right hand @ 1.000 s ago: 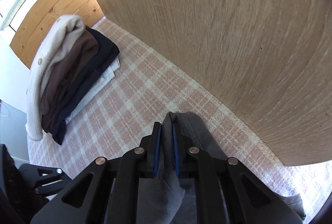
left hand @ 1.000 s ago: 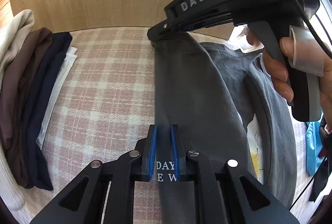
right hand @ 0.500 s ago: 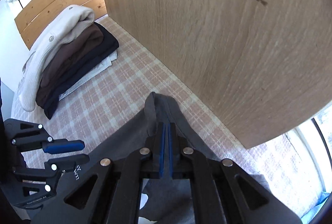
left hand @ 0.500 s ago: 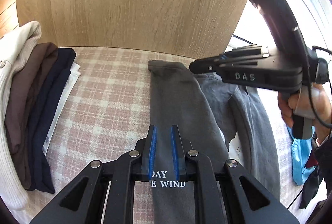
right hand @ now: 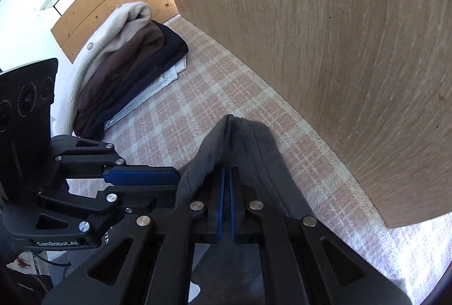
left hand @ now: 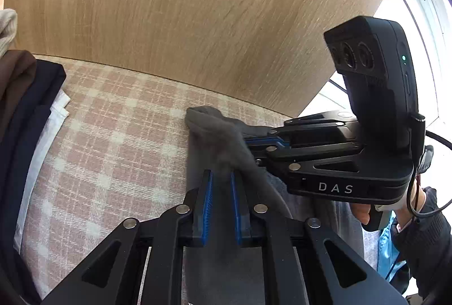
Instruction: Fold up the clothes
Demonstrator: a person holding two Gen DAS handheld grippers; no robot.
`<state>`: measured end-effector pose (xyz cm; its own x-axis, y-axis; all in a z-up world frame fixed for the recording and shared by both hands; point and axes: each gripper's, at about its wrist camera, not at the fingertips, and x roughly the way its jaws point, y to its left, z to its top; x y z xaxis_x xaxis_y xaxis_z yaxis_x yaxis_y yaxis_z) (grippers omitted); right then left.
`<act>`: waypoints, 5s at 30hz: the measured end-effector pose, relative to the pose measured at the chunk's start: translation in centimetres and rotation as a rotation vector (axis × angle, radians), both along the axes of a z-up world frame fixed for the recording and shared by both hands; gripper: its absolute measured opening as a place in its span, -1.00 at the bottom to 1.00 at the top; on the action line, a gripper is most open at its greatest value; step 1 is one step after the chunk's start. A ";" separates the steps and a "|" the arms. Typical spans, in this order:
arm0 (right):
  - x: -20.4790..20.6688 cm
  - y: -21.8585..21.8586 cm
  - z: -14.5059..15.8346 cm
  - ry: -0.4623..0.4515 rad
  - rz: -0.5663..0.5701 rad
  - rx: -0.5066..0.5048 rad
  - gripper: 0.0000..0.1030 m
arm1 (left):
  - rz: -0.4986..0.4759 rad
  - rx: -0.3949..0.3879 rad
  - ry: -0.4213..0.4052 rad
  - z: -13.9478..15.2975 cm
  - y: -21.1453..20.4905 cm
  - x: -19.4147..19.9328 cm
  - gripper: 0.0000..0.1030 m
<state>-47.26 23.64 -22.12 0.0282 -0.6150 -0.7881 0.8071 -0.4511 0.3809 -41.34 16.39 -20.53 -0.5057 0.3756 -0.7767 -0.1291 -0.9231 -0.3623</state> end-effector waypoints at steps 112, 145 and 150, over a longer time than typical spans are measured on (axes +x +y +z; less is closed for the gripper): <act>62.7 19.9 1.8 -0.037 -0.787 0.226 -0.16 | -0.475 0.162 -0.228 -6.6 -4.3 50.6 -0.42; 61.0 24.1 5.7 -0.271 -0.882 -0.155 -0.91 | -0.469 0.749 -0.348 1.5 -6.7 46.5 -0.87; 57.6 25.2 7.2 -0.278 -0.966 -0.280 -0.93 | -0.464 0.764 -0.322 3.2 -5.9 41.5 -0.87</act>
